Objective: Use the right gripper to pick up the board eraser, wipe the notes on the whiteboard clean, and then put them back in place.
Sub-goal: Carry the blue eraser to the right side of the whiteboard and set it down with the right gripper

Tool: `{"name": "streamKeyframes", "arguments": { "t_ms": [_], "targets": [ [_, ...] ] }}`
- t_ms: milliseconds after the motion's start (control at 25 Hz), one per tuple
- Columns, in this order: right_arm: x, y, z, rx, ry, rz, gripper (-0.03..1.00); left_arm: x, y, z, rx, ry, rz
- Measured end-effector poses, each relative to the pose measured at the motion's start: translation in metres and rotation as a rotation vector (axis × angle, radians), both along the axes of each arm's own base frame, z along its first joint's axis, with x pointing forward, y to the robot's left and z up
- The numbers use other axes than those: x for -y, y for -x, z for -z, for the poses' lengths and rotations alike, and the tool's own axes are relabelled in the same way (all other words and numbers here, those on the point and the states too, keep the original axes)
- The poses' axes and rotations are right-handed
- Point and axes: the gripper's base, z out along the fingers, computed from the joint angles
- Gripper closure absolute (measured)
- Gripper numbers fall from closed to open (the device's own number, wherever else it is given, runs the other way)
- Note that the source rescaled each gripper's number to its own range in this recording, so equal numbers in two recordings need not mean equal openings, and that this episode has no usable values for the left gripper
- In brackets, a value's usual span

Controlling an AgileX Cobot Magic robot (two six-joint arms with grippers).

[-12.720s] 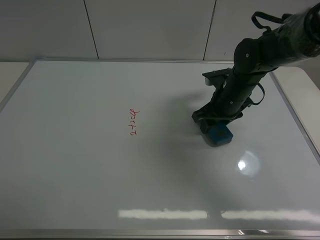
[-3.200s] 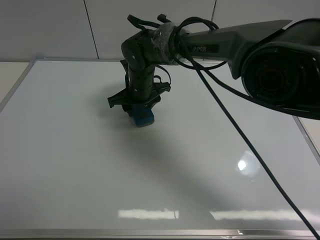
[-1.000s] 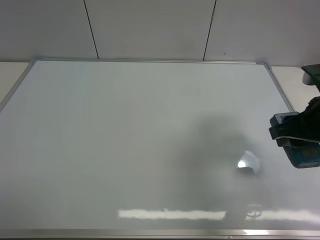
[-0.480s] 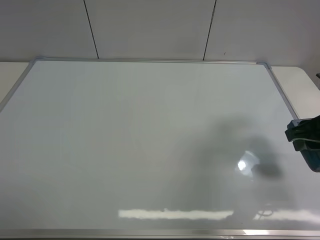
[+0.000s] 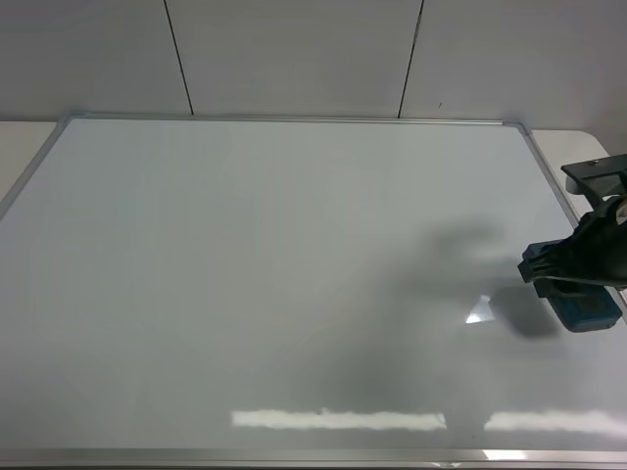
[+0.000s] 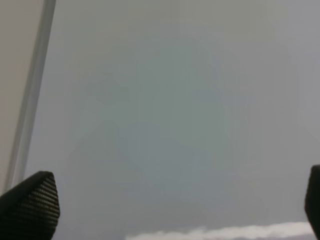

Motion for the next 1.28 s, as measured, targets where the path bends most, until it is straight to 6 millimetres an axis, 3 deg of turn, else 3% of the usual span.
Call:
{"name": "streamKeyframes", "arguments": {
  "t_ms": [280,440,1280],
  "targets": [
    [-0.003,-0.009,0.024,-0.022,-0.011,-0.019,0.93,0.000,0.000,0.000,0.000,0.000,0.000],
    [-0.003,-0.001,0.035,-0.008,-0.025,-0.031,0.93,0.000,0.000,0.000,0.000,0.000,0.000],
    [-0.004,-0.003,0.036,0.024,-0.034,-0.032,0.93,0.000,0.000,0.000,0.000,0.000,0.000]
  ]
}}
